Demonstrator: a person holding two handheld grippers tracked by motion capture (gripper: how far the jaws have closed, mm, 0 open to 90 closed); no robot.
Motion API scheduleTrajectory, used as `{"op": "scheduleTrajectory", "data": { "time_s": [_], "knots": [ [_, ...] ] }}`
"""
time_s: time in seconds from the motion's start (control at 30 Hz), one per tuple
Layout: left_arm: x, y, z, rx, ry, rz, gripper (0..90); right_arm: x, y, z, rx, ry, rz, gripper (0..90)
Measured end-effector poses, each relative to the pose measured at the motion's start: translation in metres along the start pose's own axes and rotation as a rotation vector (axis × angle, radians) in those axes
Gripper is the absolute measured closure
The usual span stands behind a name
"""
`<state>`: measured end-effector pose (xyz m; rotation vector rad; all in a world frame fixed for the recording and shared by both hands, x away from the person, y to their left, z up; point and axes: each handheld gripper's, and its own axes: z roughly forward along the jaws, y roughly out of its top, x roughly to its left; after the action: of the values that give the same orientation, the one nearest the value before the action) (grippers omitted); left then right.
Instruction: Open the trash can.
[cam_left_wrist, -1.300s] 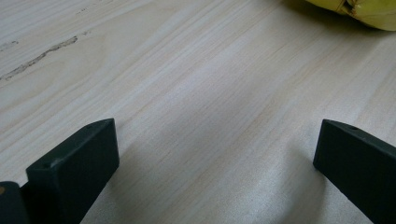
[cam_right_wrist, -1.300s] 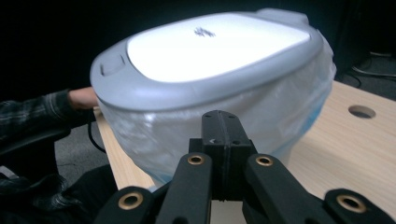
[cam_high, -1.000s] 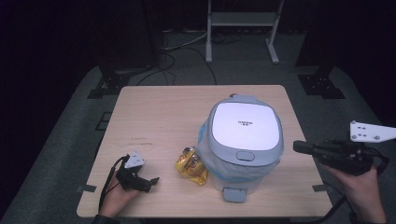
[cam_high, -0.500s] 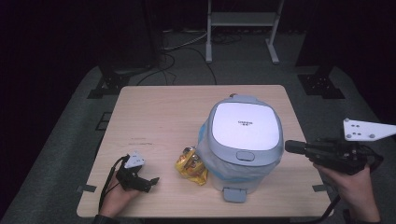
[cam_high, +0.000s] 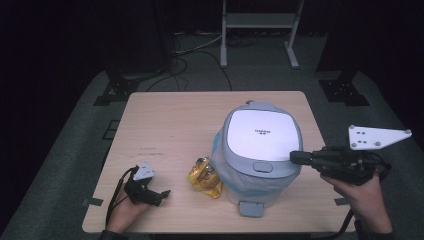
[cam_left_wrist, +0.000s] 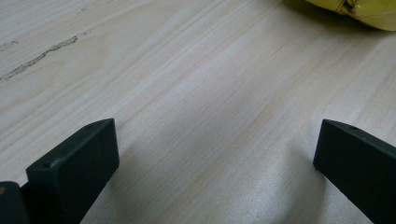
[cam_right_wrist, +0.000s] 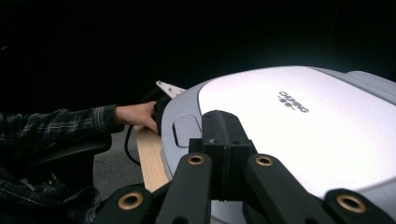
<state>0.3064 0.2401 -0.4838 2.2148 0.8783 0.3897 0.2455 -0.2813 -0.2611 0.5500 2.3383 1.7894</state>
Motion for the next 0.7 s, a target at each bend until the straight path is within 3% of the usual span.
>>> {"op": "scheduleTrajectory", "data": {
  "time_s": [0.47,0.7],
  "knots": [
    [0.0,0.0,0.0,-0.001,0.0,-0.001,0.0,0.008,0.006,0.024,0.029,0.042,-0.025,89.9],
    [0.0,0.0,0.0,-0.001,0.0,0.0,0.0,0.013,0.005,0.037,0.077,0.053,-0.039,89.9]
  ]
}}
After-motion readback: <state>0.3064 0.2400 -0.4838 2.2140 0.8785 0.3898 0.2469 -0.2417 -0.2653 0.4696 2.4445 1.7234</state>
